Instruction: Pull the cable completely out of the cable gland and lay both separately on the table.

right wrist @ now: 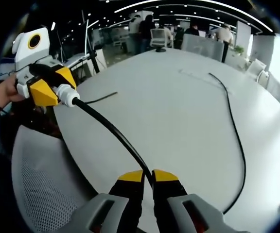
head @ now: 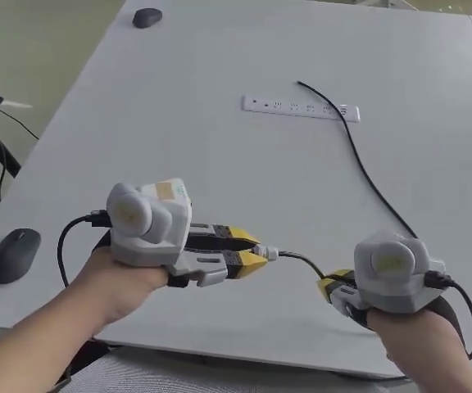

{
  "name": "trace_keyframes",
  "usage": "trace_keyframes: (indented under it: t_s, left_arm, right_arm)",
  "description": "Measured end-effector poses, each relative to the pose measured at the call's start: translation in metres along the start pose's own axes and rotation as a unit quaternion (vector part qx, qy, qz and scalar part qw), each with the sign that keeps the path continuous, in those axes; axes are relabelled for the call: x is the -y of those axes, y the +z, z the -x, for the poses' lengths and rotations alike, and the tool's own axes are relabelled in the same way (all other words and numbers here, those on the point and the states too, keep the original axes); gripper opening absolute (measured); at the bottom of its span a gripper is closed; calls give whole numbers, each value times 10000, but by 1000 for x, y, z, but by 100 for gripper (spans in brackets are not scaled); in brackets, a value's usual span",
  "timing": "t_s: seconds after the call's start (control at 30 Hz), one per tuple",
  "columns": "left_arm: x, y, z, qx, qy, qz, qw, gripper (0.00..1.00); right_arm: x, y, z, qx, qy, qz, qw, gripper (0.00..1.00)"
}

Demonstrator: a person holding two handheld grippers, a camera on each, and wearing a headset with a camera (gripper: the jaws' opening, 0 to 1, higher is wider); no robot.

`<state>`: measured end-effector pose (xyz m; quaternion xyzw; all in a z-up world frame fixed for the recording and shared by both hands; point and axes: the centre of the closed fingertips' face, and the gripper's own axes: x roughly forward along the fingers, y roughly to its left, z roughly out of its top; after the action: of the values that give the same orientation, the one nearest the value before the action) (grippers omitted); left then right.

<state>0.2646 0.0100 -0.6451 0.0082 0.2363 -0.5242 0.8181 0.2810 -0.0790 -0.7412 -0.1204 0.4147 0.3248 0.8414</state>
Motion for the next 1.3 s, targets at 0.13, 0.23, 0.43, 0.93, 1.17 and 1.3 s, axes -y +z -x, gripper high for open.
trace_keyframes:
  t_s: [0.13,0.23,0.43,0.93,1.17,1.3]
  left_arm:
    - [-3,2,1,24,27,4,10000,15]
    - [-5,3,3,27,26,57,10000,15]
    - [-6,1,3,7,24,67,10000,15]
    - [-3,1,1,-36,-52,61,10000,15]
    - [-2,0,1,-57,-78,38,9999,15]
    - [-2,-1,2,-72,-76,40,9999,15]
  right_arm:
    - [1,3,1,28,-52,186,9998,2]
    - [0,5,7,94,-44,268,9996,5]
    - [-7,13,18,254,161,250,9992,14]
    - [-60,69,33,823,464,2252,9697,16]
    - [-72,77,32,901,456,2668,9584,11]
    - [-73,78,32,893,450,2778,9554,6]
